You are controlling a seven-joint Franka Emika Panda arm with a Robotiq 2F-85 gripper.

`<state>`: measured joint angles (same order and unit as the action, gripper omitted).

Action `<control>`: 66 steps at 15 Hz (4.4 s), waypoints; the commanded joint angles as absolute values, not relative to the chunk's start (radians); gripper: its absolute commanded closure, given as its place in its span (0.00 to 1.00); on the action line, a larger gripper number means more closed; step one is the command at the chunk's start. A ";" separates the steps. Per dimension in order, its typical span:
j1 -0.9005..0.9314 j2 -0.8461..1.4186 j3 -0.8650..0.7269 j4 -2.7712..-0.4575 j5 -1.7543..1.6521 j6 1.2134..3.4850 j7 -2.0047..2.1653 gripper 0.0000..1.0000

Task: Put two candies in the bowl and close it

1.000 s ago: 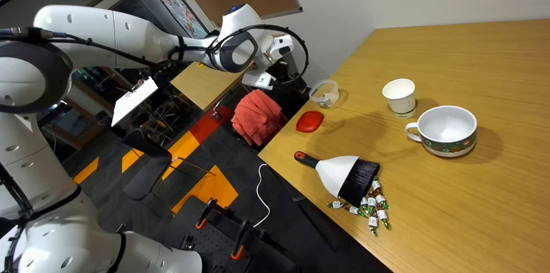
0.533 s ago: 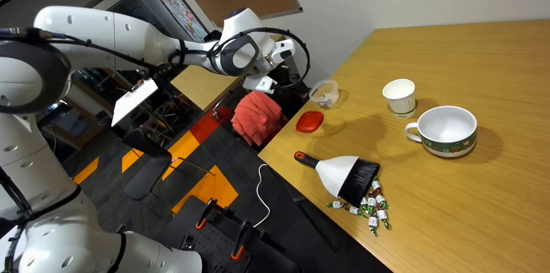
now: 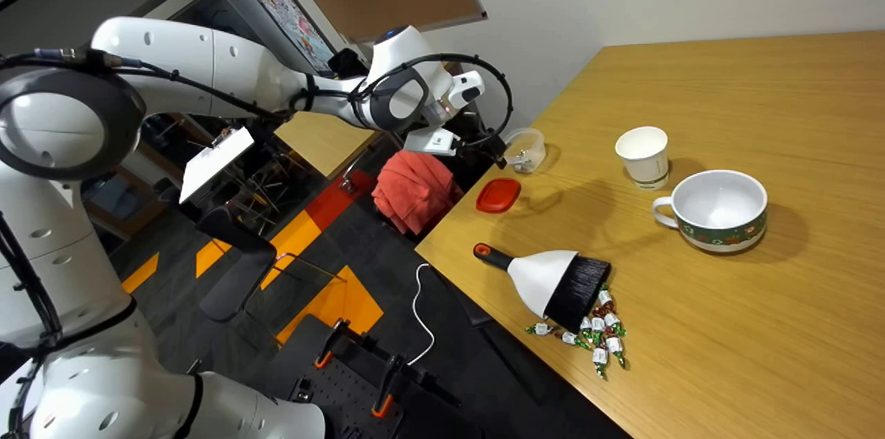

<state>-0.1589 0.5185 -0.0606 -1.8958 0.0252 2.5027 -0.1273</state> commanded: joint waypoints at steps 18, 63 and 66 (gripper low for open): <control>-0.152 0.682 -0.061 -1.827 -0.008 2.660 -0.151 0.09; -0.105 0.932 -0.061 -1.569 -0.022 2.574 -0.139 0.98; -0.104 0.890 -0.053 -1.611 -0.019 2.600 -0.147 0.98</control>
